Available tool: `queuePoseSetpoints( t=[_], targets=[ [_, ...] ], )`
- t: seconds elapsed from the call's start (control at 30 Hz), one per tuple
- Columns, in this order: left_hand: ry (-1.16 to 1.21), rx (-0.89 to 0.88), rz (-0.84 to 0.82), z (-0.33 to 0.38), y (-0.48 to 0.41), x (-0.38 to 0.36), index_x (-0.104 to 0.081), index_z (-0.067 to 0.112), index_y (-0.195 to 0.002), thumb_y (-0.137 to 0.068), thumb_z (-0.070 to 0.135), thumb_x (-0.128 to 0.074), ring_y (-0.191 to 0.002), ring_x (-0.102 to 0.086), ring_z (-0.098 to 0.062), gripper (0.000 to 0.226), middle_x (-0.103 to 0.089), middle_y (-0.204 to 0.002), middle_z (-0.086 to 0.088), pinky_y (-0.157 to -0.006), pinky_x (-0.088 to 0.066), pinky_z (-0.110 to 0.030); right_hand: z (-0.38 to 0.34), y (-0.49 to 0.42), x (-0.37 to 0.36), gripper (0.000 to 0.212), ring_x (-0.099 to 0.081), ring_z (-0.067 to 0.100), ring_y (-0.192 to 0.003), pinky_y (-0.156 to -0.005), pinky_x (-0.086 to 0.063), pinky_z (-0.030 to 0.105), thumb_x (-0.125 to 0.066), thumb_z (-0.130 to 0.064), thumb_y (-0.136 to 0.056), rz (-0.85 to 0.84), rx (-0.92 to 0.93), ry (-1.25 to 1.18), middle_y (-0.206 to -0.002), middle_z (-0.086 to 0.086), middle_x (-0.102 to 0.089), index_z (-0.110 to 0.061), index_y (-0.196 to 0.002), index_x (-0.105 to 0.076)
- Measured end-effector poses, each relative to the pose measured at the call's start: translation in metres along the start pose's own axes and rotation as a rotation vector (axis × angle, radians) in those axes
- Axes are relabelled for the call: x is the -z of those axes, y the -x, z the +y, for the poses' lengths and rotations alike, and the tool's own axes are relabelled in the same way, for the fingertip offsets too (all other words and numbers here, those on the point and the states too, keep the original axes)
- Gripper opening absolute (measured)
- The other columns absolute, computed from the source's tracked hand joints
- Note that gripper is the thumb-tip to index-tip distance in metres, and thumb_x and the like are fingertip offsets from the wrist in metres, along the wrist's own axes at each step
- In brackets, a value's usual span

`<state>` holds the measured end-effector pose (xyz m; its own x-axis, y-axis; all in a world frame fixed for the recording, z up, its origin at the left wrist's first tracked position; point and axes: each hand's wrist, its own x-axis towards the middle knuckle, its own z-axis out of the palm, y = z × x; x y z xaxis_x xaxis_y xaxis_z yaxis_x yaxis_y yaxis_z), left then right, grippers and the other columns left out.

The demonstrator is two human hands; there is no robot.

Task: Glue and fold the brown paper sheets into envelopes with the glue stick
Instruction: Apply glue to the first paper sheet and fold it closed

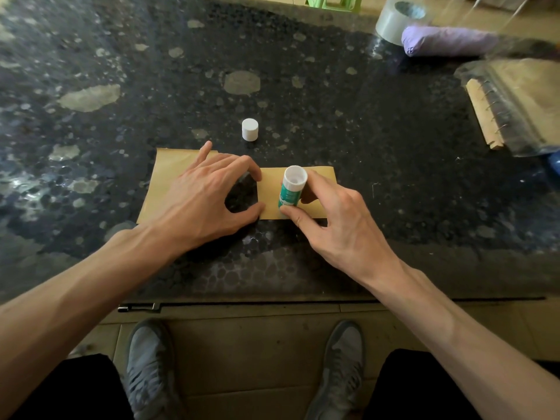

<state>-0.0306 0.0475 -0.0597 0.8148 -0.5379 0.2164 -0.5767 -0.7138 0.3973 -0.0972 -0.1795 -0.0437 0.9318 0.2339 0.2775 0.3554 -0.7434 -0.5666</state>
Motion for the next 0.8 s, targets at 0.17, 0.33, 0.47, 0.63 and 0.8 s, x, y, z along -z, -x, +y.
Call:
queuePoseSetpoints(
  t=[0.17, 0.33, 0.47, 0.63, 0.8],
  targets=[
    [0.008, 0.000, -0.001, -0.001, 0.000, -0.001, -0.059, 0.026, -0.117, -0.087, 0.052, -0.068, -0.121, -0.057, -0.013, 0.041, -0.067, -0.121, 0.009, -0.129, -0.018, -0.048, 0.002, 0.004, 0.003, 0.031, -0.052, -0.005, -0.105, -0.088, -0.042, 0.002, -0.075, -0.024, -0.097, 0.012, -0.021, 0.013, -0.110, -0.019, -0.055, -0.013, -0.124, -0.062],
    [0.011, -0.006, 0.004, -0.001, 0.000, -0.001, -0.059, 0.027, -0.117, -0.087, 0.052, -0.069, -0.122, -0.058, -0.013, 0.041, -0.067, -0.122, 0.010, -0.128, -0.019, -0.049, 0.007, 0.009, 0.007, 0.031, -0.053, -0.005, -0.106, -0.089, -0.041, 0.002, -0.074, -0.025, -0.097, 0.011, -0.045, 0.019, -0.112, -0.018, -0.057, -0.013, -0.123, -0.062],
    [0.008, -0.006, -0.005, -0.001, 0.000, -0.001, -0.059, 0.027, -0.117, -0.088, 0.052, -0.069, -0.123, -0.058, -0.012, 0.040, -0.067, -0.123, 0.010, -0.128, -0.019, -0.049, 0.010, 0.013, 0.010, 0.031, -0.058, 0.001, -0.104, -0.088, -0.047, 0.008, -0.074, -0.026, -0.097, 0.019, -0.063, 0.023, -0.112, -0.011, -0.064, -0.012, -0.122, -0.062],
    [0.009, -0.010, -0.001, -0.001, 0.001, -0.001, -0.059, 0.027, -0.117, -0.089, 0.051, -0.068, -0.123, -0.058, -0.012, 0.038, -0.067, -0.123, 0.010, -0.128, -0.018, -0.049, 0.014, 0.018, 0.016, 0.029, -0.061, 0.006, -0.102, -0.085, -0.049, 0.011, -0.073, -0.025, -0.097, 0.022, -0.088, 0.013, -0.113, -0.006, -0.067, -0.011, -0.121, -0.062],
    [0.005, -0.012, -0.004, -0.002, 0.000, -0.001, -0.058, 0.028, -0.118, -0.089, 0.052, -0.068, -0.124, -0.058, -0.012, 0.039, -0.067, -0.125, 0.010, -0.129, -0.018, -0.049, 0.019, 0.022, 0.022, 0.031, -0.060, 0.004, -0.104, -0.087, -0.051, 0.013, -0.073, -0.024, -0.098, 0.033, -0.104, 0.030, -0.115, -0.009, -0.065, -0.011, -0.123, -0.061]
  ],
)
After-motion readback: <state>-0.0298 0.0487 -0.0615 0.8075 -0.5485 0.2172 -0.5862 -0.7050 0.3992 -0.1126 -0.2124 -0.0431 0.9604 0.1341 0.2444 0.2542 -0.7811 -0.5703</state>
